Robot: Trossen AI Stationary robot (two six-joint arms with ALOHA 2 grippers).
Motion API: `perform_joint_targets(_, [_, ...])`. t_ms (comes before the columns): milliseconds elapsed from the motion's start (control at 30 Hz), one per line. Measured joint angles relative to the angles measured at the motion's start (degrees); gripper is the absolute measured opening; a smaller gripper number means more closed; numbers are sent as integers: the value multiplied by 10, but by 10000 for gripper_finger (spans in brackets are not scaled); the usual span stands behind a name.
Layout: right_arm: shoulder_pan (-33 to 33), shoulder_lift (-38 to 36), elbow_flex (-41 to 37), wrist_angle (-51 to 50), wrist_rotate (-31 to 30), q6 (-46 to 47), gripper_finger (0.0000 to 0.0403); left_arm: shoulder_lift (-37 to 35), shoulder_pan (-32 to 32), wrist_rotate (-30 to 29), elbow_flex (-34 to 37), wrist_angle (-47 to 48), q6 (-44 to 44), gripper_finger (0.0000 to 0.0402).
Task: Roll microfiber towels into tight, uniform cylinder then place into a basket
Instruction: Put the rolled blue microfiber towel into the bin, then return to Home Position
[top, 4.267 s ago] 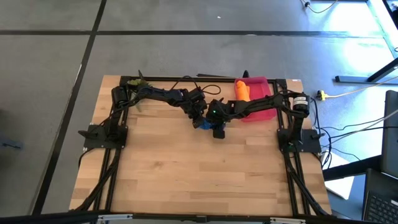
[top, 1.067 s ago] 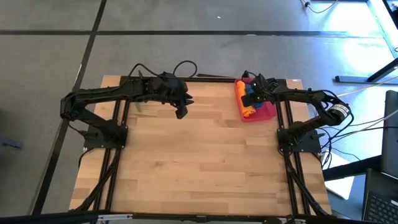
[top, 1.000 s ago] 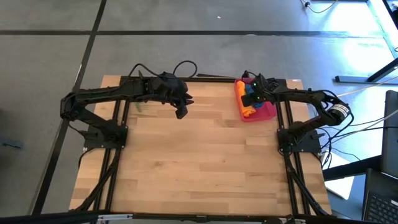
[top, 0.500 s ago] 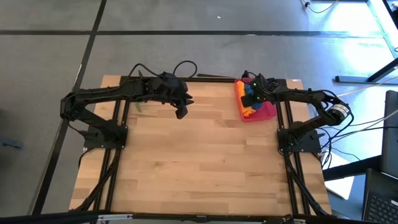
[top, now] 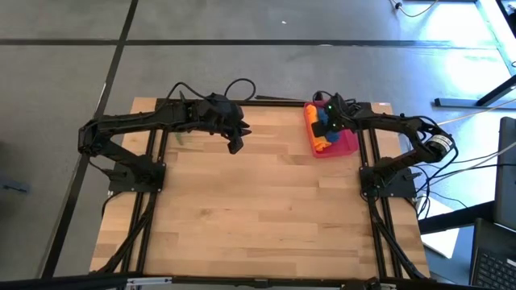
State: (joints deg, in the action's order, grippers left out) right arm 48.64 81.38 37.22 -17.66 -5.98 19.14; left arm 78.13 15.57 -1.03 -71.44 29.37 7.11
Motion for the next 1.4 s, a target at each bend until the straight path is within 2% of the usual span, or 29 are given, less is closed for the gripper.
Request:
perform_joint_targets(233, [0, 0, 79, -110, 2, 0, 284, 0, 0, 0, 0, 0, 0, 98])
perform_joint_targets(600, [0, -18, 203, -217, 1, 15, 284, 0, 0, 0, 0, 1, 0, 98])
perform_joint_targets(867, [-54, -123, 267, -228, 1, -43, 284, -2, 2, 0, -15, 2, 12, 86])
perform_joint_targets(1067, [-129, -219, 278, -223, -1, -76, 277, -3, 2, 20, -73, 58, -5, 26])
perform_joint_targets(1133, [-155, -246, 278, -223, -12, -91, 259, -4, 1, 21, -93, 75, -18, 7])
perform_joint_targets(1200, [-179, -274, 278, -222, -24, -107, 230, -15, 0, 21, -108, 91, -34, 6])
perform_joint_targets(1400, [-253, -351, 278, -202, -33, -157, 92, -87, 0, 21, -97, 110, -47, 2])
